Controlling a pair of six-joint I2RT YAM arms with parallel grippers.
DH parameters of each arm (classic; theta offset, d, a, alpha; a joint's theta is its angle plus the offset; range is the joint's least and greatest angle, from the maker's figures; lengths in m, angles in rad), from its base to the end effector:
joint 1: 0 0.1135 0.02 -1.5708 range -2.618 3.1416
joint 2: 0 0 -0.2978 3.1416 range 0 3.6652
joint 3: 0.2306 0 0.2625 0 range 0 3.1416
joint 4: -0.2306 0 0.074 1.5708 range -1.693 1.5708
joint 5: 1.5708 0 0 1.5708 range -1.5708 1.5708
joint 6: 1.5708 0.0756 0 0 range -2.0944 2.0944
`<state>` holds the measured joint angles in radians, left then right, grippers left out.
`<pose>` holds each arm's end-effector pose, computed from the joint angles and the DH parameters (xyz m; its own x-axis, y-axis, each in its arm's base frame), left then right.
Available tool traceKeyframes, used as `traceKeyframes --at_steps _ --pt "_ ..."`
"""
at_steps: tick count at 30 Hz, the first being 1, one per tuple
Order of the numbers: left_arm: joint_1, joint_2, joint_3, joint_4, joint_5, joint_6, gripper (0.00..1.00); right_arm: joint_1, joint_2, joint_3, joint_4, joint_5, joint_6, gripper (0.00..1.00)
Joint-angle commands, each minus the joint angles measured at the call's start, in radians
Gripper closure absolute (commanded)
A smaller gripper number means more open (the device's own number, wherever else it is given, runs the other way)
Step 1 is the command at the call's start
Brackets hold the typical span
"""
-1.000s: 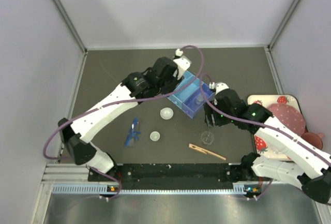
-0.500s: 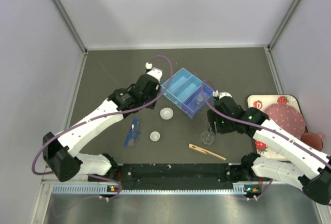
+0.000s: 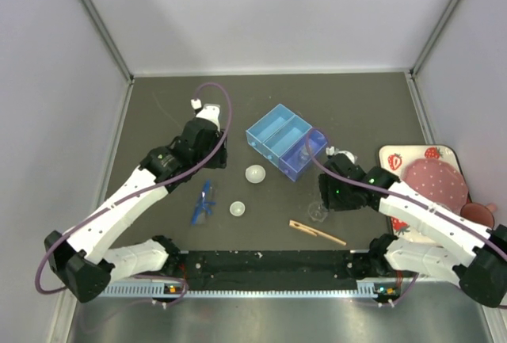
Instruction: Organize the chemistry lab equipment
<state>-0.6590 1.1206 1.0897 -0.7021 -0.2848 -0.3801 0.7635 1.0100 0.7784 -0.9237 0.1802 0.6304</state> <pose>0.2159 -0.1403 0.3356 -0.6480 0.0515 -0.7599 0.1962 0.9753 -0.1011 0.1423 0.1174 0.2297 -0.9041 -0.0626 -0.4227 -0.1177 0.9874 0.1055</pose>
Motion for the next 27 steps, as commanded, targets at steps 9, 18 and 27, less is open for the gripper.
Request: traceKeyframes --at_steps 9,18,27 --pt "0.006 -0.076 -0.022 0.046 0.009 -0.017 0.5 0.005 0.133 -0.053 0.181 -0.054 0.055 0.52" --pt "0.007 -0.077 -0.042 0.052 0.023 0.007 0.5 0.005 0.202 -0.015 0.197 -0.044 0.037 1.0" --pt "0.007 -0.081 -0.037 0.059 0.041 0.026 0.5 0.003 0.234 0.288 0.048 0.066 -0.087 1.0"
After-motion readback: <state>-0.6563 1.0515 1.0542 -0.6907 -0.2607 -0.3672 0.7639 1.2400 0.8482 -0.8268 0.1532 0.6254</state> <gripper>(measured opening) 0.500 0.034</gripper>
